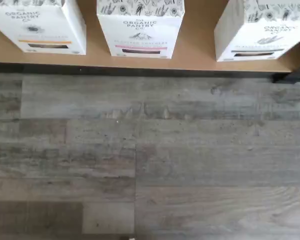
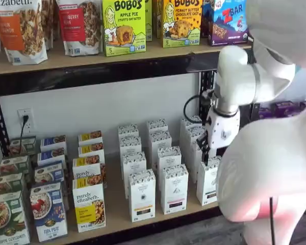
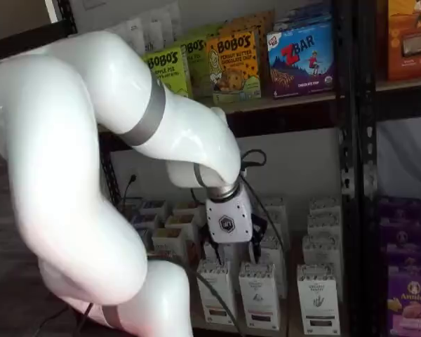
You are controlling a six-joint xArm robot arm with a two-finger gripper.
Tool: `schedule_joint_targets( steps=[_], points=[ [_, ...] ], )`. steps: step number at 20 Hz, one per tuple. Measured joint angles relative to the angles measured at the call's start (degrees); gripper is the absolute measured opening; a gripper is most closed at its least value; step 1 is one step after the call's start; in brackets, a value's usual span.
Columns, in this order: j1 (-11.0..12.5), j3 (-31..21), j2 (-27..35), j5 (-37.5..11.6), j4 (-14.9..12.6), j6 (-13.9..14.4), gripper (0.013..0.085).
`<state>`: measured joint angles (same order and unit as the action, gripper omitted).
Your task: Pick up the white box with a green strip in the middle, on the bottom shelf, the sixth box from the left
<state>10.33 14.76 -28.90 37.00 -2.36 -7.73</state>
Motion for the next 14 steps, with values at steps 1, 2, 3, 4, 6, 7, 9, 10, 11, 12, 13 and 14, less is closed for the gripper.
schedule_joint_targets(
  steps=[1, 2, 3, 4, 6, 7, 9, 10, 11, 12, 13, 14],
  points=[
    [0.05, -0.03, 2.17, -2.38, -0.03, 0.00, 0.0850],
    [0.10, -0.02, 4.87, -5.20, -0.12, 0.08, 0.0850],
    [0.10, 0.05, 6.78, -7.24, -0.26, 0.23, 0.0850],
    [0.05, 0.21, 9.47, -10.02, -0.57, 0.59, 0.0850],
    [-0.13, 0.61, 13.57, -14.16, -0.41, 0.62, 0.0850],
    [-0.22, 1.04, 16.10, -16.24, -0.39, 0.71, 0.0850],
    [-0.20, 1.93, 19.63, -18.80, -1.52, 1.76, 0.0850],
    [-0.12, 2.37, 21.13, -19.86, -2.14, 2.27, 0.0850],
    [-0.05, 2.99, 22.98, -21.10, -2.49, 2.56, 0.0850],
    [0.09, 3.83, 25.01, -22.17, -3.42, 3.32, 0.0850],
    [0.29, 4.70, 26.96, -23.27, -4.69, 4.39, 0.0850],
    [0.60, 5.74, 29.10, -24.36, -6.56, 5.90, 0.0850]
  ],
)
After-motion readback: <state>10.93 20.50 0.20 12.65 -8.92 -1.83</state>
